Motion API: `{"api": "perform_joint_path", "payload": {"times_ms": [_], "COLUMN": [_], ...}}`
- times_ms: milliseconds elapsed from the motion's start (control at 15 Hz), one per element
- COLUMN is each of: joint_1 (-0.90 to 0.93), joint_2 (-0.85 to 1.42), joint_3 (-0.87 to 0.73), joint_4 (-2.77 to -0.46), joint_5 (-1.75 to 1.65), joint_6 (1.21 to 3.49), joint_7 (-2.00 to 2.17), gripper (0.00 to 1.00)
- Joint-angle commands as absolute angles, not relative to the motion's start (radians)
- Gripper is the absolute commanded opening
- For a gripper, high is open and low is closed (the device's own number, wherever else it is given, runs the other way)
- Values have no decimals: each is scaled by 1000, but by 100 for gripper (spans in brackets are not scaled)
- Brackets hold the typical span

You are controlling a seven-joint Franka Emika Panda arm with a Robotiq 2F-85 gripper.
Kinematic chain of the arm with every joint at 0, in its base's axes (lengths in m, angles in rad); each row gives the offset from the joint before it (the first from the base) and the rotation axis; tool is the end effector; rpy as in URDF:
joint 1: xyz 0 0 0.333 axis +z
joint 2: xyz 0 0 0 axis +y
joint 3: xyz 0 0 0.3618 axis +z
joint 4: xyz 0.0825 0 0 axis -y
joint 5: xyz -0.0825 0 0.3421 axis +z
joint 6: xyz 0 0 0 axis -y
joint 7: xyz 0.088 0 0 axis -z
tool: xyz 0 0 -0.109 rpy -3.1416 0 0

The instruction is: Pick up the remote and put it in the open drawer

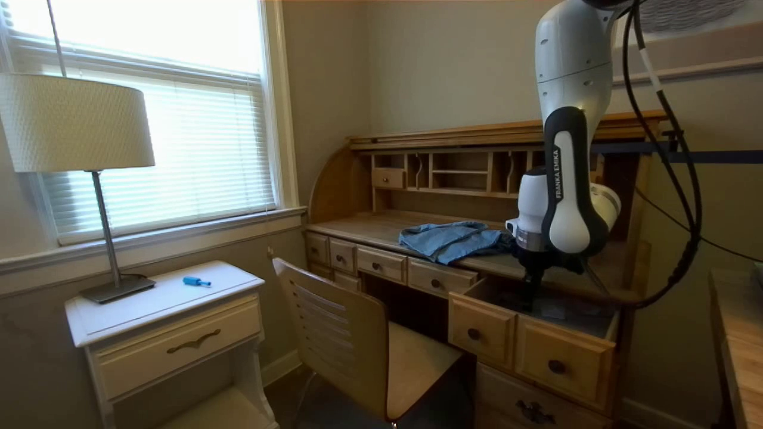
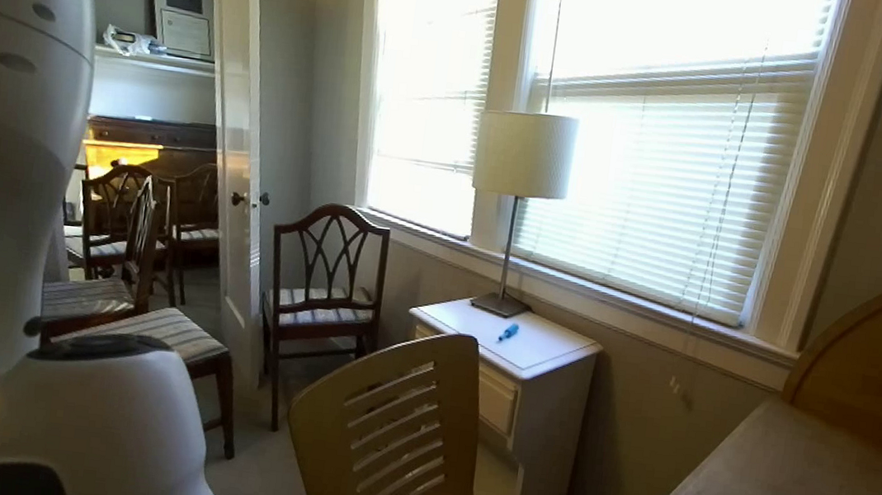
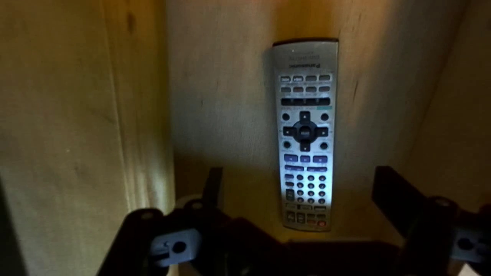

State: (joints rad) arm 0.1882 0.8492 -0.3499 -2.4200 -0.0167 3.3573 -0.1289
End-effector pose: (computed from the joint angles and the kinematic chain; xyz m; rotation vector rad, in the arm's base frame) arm 0.4662 -0.0876 0.0822 2.8673 0.1617 0.1346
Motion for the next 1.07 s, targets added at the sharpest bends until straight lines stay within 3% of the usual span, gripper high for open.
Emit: {"api": "perform_joint_path", "payload": {"times_ms": [0, 200, 733, 1000], "joint_1": [172, 179, -21, 17], "joint_2": [720, 652, 433, 491], "joint_3": [-345, -342, -63, -110], "joint_4": [-2514, -2551, -2588, -2549], "joint_5": [-40, -39, -10, -32], "joint_6": [3376, 3384, 3125, 3175], "joint_7": [-162, -180, -68, -83], "gripper": [100, 100, 100, 100]}}
